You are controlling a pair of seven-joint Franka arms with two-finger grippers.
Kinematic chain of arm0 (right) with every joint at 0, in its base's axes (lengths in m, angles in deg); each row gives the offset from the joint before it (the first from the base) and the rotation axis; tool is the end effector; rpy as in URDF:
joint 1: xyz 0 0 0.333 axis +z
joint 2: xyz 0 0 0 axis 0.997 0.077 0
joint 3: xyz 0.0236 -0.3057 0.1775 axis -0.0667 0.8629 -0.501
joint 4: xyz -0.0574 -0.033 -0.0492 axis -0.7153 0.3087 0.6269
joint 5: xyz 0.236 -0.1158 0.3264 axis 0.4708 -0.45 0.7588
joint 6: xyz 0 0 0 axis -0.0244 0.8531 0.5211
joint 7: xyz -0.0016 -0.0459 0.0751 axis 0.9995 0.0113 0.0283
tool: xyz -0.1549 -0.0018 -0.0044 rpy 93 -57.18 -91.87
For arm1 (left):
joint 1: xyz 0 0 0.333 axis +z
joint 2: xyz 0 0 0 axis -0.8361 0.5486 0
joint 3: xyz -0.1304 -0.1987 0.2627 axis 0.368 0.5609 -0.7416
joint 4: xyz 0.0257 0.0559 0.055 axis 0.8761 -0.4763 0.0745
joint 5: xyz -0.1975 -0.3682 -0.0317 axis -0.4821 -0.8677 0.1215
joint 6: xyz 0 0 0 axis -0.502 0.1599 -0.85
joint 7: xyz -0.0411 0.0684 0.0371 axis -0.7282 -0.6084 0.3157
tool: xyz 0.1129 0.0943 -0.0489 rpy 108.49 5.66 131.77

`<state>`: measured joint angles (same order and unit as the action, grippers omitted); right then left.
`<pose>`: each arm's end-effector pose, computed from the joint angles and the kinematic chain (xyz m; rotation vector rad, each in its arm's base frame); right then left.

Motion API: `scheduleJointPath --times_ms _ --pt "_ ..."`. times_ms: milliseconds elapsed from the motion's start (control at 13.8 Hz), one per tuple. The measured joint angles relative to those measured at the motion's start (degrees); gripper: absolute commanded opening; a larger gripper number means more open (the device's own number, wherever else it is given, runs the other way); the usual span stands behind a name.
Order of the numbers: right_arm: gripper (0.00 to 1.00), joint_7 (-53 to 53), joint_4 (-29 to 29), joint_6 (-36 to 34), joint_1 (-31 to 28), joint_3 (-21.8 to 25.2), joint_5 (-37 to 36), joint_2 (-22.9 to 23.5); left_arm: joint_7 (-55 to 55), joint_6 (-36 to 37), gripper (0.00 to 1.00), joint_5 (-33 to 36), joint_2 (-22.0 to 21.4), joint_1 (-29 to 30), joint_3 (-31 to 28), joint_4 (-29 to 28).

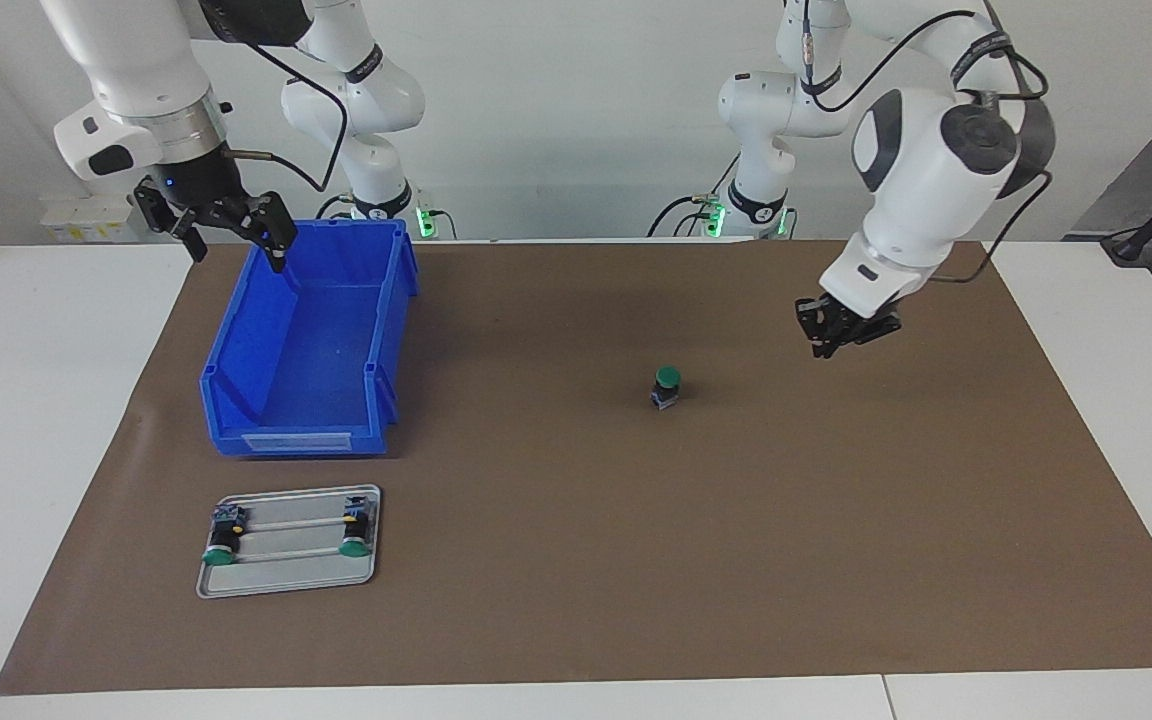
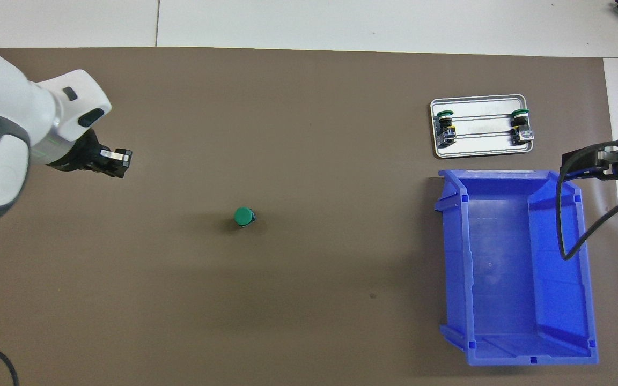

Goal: Place and press button with both arms

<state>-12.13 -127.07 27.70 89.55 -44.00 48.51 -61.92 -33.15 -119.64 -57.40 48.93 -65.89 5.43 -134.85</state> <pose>0.5674 0.0037 0.6312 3.0627 -0.2499 0.0209 0.6112 -0.0957 0.5193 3.0891 -0.2321 -0.1242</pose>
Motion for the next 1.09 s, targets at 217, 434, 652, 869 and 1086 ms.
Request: scheduleJointPath --times_ms 217,434,652,869,1086 --pt "1.0 0.0 0.0 0.0 0.0 0.0 0.0 0.0 -2.17 8.24 0.2 0.8 0.68 4.57 -0.1 5.78" --pt "1.0 0.0 0.0 0.0 0.0 0.0 0.0 0.0 -2.19 15.51 0.3 4.09 1.92 4.8 0.4 11.38" --pt "1.0 0.0 0.0 -0.21 0.0 0.0 0.0 -0.01 -2.19 17.19 0.88 5.05 2.25 4.76 0.79 13.18" --pt "1.0 0.0 -0.02 -1.65 0.0 0.0 0.0 -0.15 -2.15 15.16 1.0 5.11 2.35 4.75 0.97 12.13" --pt "1.0 0.16 -0.11 -1.84 0.23 -0.15 0.3 -0.33 -2.11 12.25 1.0 5.11 2.23 4.75 0.97 9.82"
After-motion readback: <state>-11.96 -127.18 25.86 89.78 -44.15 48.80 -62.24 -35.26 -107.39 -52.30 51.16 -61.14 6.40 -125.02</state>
